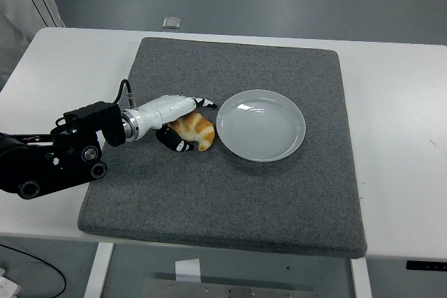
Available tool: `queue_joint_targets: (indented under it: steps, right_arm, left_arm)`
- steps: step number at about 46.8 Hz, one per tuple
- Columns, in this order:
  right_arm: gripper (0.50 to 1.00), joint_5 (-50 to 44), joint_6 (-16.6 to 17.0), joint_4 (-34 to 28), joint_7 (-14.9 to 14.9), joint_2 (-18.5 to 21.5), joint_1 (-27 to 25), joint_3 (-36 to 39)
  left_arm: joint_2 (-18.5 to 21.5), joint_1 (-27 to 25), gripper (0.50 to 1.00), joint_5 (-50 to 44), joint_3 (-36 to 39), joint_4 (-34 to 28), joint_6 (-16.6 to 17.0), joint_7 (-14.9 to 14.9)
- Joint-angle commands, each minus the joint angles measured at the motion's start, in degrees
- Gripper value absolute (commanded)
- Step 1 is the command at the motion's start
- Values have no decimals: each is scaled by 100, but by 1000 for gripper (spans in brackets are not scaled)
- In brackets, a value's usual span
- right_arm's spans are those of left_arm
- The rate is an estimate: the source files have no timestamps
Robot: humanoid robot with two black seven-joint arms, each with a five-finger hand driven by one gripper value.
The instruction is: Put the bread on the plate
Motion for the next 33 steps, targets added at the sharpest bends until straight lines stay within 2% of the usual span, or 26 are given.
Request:
queue_joint_targets:
  steps: [1, 7, 13, 16, 21, 26, 29, 33]
  right_arm:
    - [932, 0, -1, 0, 0, 0, 0, 0]
    - [932, 0, -1, 0, 0, 0, 0, 0]
    - [932, 0, -1, 0, 0, 0, 0, 0]
    - [932, 0, -1, 0, 0, 0, 0, 0]
    - [932, 0, -1, 0, 0, 0, 0, 0]
    - [932, 0, -1, 0, 0, 0, 0, 0]
    - [932, 0, -1, 0, 0, 0, 0, 0]
    - [932, 0, -1, 0, 0, 0, 0, 0]
  left_arm:
    - [0, -9, 990, -1, 0, 0, -25, 0]
    - [0, -35, 964, 8, -9, 0, -192, 0]
    - [9, -35, 829, 8, -9, 0, -245, 0]
    - [9, -35, 812, 17, -9, 0, -245, 0]
    - [27, -44, 705, 26, -17, 0, -245, -9]
    - [27, -44, 701, 34, -53, -9, -245, -9]
    - [27, -44, 656, 43, -70, -9, -245, -9]
    - [35, -53, 632, 96, -79, -9, -245, -9]
